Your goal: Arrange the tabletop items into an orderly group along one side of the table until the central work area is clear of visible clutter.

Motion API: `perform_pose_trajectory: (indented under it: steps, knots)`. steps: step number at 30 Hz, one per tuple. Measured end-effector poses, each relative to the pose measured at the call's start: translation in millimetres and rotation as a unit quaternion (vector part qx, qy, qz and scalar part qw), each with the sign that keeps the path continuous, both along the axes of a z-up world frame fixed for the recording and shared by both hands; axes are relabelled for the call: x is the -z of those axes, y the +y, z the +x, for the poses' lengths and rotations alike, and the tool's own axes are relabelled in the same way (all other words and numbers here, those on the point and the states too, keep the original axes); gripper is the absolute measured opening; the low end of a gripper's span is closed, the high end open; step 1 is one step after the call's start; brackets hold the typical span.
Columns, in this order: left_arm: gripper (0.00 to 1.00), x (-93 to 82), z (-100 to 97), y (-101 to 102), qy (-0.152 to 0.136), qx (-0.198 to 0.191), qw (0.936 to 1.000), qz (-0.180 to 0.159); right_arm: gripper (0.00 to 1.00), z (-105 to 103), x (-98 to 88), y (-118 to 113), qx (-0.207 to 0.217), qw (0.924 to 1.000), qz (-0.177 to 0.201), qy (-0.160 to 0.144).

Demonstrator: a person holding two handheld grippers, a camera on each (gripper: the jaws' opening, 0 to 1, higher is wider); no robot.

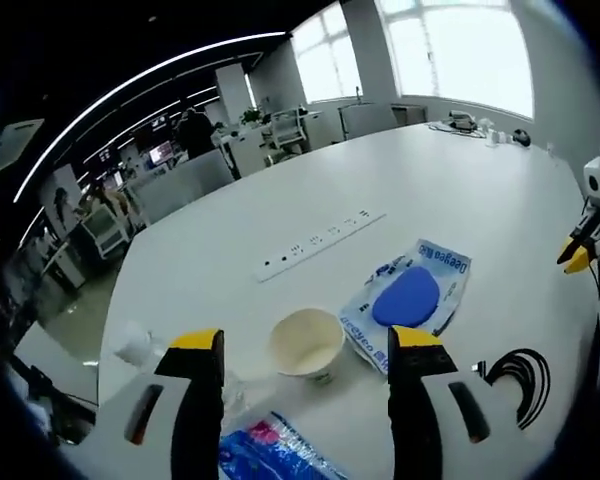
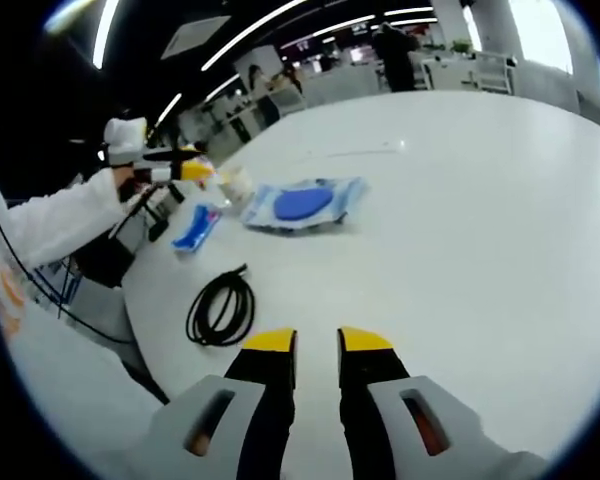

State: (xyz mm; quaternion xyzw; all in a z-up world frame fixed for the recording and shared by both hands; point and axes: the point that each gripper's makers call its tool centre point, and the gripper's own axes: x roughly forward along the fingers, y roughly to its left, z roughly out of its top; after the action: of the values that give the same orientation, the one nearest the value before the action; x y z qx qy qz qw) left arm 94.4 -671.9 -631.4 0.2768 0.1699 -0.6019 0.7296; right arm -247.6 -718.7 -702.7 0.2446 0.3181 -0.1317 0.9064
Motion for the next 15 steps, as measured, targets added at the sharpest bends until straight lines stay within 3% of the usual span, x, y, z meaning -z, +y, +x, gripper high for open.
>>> perform_pose_trajectory:
  steps: [15]
  knots:
    - [0.66, -11.7, 11.7, 40, 0.011, -0.054, 0.9981, -0.025, 0.13, -3, 1.0, 1, 0.005, 1.0000, 0.004, -0.001]
